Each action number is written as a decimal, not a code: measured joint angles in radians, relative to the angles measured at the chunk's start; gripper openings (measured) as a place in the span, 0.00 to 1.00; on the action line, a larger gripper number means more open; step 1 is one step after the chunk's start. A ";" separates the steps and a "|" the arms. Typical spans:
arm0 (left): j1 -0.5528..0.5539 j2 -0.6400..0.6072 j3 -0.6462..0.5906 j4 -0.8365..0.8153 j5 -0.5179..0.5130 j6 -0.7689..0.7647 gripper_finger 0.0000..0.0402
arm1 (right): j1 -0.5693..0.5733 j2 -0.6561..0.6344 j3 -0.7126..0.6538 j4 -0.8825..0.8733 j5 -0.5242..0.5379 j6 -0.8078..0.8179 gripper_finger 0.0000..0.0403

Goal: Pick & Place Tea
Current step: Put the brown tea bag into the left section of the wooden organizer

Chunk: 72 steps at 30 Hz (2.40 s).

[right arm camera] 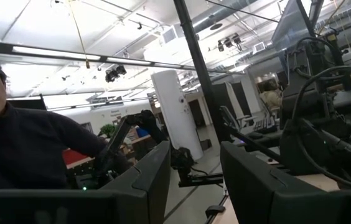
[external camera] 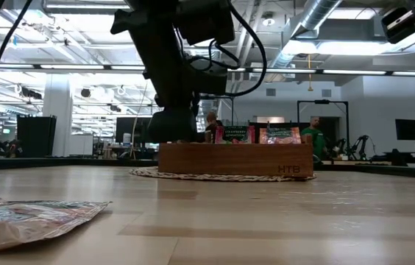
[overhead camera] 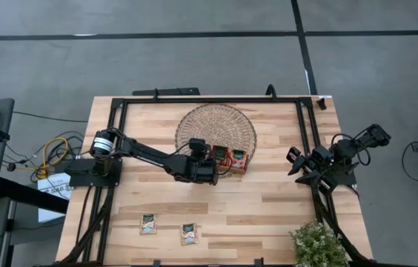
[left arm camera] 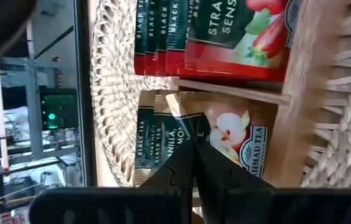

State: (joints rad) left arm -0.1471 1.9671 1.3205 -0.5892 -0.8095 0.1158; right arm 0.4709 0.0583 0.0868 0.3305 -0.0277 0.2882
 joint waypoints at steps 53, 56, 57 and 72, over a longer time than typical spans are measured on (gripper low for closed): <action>-0.230 -0.196 0.293 -0.382 0.281 -0.624 0.26 | 0.000 0.000 0.000 0.014 -0.001 0.002 0.33; -0.234 -0.196 0.308 -0.458 0.539 -0.818 0.26 | 0.000 0.000 0.000 0.014 -0.003 0.002 0.33; -0.240 -0.196 0.308 -0.467 0.604 -0.852 0.26 | 0.000 0.000 0.000 0.014 -0.003 0.002 0.33; -0.430 -0.082 0.307 -0.419 0.569 -0.952 0.26 | 0.000 0.000 0.001 -0.012 -0.052 0.025 0.33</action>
State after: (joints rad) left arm -0.5769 1.8851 1.6279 -1.0078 -0.2400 -0.8359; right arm 0.4709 0.0583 0.0878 0.3181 -0.0799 0.3135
